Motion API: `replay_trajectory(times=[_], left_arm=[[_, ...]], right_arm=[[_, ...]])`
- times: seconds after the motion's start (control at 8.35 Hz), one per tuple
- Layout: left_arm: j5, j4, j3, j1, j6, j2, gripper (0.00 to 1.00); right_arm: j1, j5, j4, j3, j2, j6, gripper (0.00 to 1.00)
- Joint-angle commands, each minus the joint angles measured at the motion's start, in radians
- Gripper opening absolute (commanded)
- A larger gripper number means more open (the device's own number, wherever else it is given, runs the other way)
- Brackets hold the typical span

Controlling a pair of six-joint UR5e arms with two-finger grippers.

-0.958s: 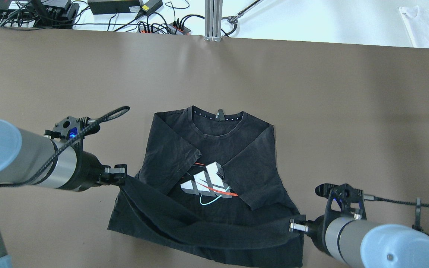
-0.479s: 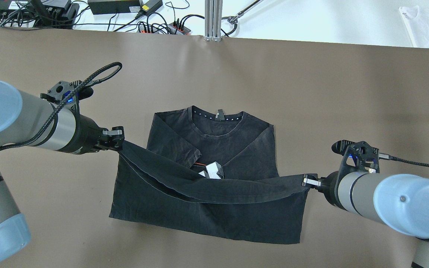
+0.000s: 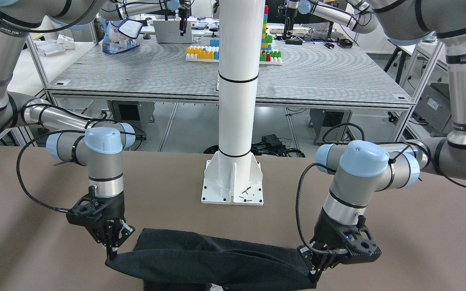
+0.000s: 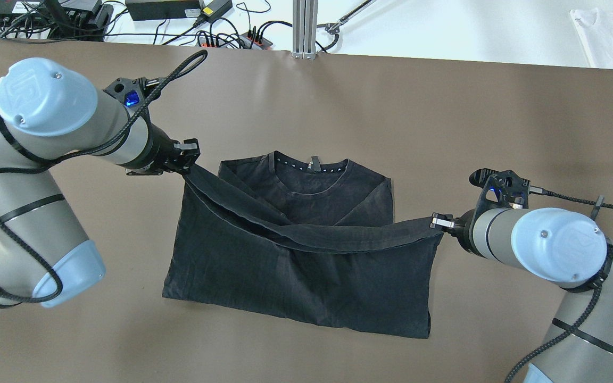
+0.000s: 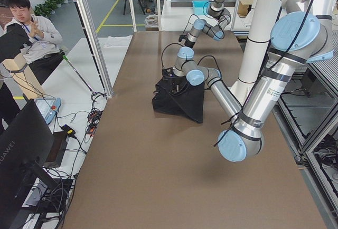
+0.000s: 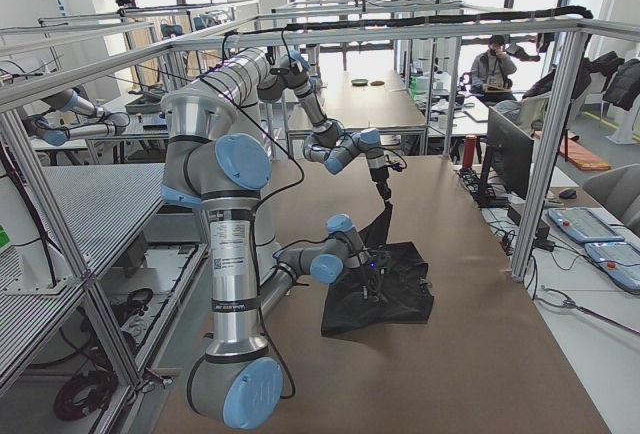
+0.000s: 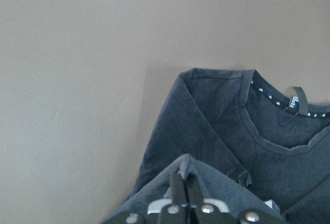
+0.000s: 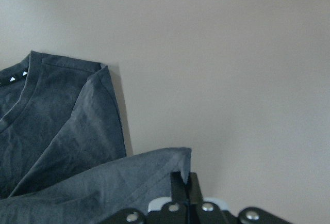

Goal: Fold clothes
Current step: 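Lift the hem with both grippers and fold it toward the collar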

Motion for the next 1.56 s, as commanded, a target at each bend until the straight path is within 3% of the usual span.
replay_trajectory(times=[0.0, 0.24, 0.48, 0.6, 0.72, 0.84, 0.96, 1.2, 1.44], left_arm=[[-0.001, -0.02, 0.179, -0.041, 0.116, -0.059, 0.0], [0.001, -0.096, 0.332, -0.037, 0.143, -0.085, 0.0], [0.001, -0.295, 0.504, -0.035, 0.179, -0.082, 0.0], [0.001, -0.343, 0.538, -0.035, 0.191, -0.078, 0.0], [0.001, -0.347, 0.537, -0.033, 0.211, -0.076, 0.2], [0.002, -0.349, 0.518, -0.035, 0.255, -0.074, 0.67], [0.002, -0.358, 0.479, -0.038, 0.294, -0.058, 1.0], [-0.047, -0.362, 0.361, -0.041, 0.347, 0.02, 1.0], [-0.056, -0.381, 0.214, -0.012, 0.366, 0.146, 1.0]], right_arm=[[0.05, 0.003, 0.044, -0.158, 0.079, -0.027, 0.0], [0.051, 0.001, 0.157, -0.293, 0.107, -0.035, 0.0], [0.051, 0.003, 0.225, -0.44, 0.16, -0.072, 0.0], [0.051, 0.003, 0.26, -0.469, 0.161, -0.076, 0.0], [0.051, 0.003, 0.265, -0.474, 0.162, -0.102, 0.07], [0.051, 0.003, 0.267, -0.471, 0.162, -0.115, 0.62], [0.052, 0.003, 0.277, -0.458, 0.162, -0.191, 0.93], [0.083, 0.083, 0.3, -0.432, 0.142, -0.253, 0.94], [0.083, 0.084, 0.387, -0.428, 0.102, -0.27, 0.94]])
